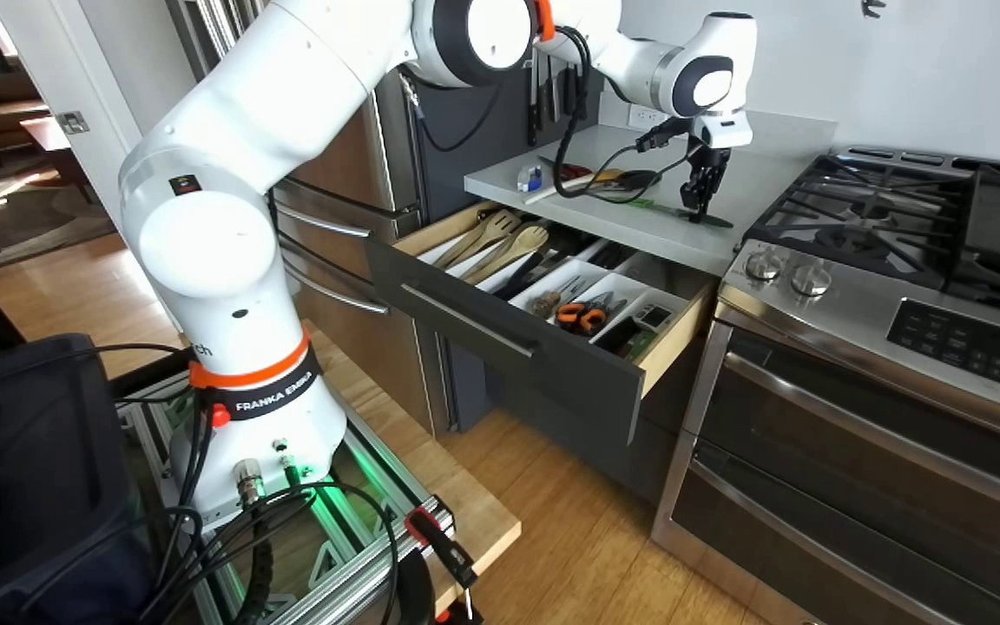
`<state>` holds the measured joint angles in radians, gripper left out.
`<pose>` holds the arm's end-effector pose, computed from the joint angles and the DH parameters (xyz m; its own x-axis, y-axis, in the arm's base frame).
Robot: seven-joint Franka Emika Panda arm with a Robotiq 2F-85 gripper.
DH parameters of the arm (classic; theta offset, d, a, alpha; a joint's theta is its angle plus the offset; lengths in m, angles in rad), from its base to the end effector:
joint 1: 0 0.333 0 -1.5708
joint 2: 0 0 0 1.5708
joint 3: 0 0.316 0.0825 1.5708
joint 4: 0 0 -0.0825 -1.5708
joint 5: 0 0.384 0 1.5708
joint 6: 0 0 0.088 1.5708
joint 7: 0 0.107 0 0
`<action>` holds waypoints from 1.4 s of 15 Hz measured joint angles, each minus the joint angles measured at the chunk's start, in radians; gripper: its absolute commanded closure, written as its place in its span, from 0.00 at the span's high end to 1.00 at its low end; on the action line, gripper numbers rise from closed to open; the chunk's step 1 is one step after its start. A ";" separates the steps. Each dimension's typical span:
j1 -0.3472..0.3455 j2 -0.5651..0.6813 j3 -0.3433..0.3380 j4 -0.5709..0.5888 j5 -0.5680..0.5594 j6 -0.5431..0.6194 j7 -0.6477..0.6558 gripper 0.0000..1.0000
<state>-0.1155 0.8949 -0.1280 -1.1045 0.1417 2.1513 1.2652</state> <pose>0.7705 -0.1510 0.2925 0.0476 -0.9987 0.0192 -0.9860 -0.0501 -0.1588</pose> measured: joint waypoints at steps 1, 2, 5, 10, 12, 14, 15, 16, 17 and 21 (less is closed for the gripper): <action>0.001 0.001 0.001 0.000 0.000 -0.001 -0.006 0.06; 0.003 0.002 0.001 0.000 0.000 -0.001 -0.012 0.06; 0.005 0.002 0.003 0.000 0.000 -0.002 -0.034 0.06; 0.006 0.002 0.005 0.001 0.000 -0.002 -0.060 0.48; 0.007 0.002 0.005 0.001 0.000 -0.002 -0.071 0.55; 0.007 0.002 0.007 0.001 0.000 -0.002 -0.076 0.71; 0.007 0.002 0.008 0.001 0.000 -0.002 -0.077 0.78; 0.007 0.002 0.009 0.001 0.000 -0.002 -0.079 0.87; 0.007 0.002 0.009 0.001 0.000 -0.002 -0.081 0.93; 0.007 0.001 0.011 0.006 0.000 -0.002 -0.094 1.00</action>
<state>-0.1084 0.8963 -0.1172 -1.0986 0.1417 2.1497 1.1716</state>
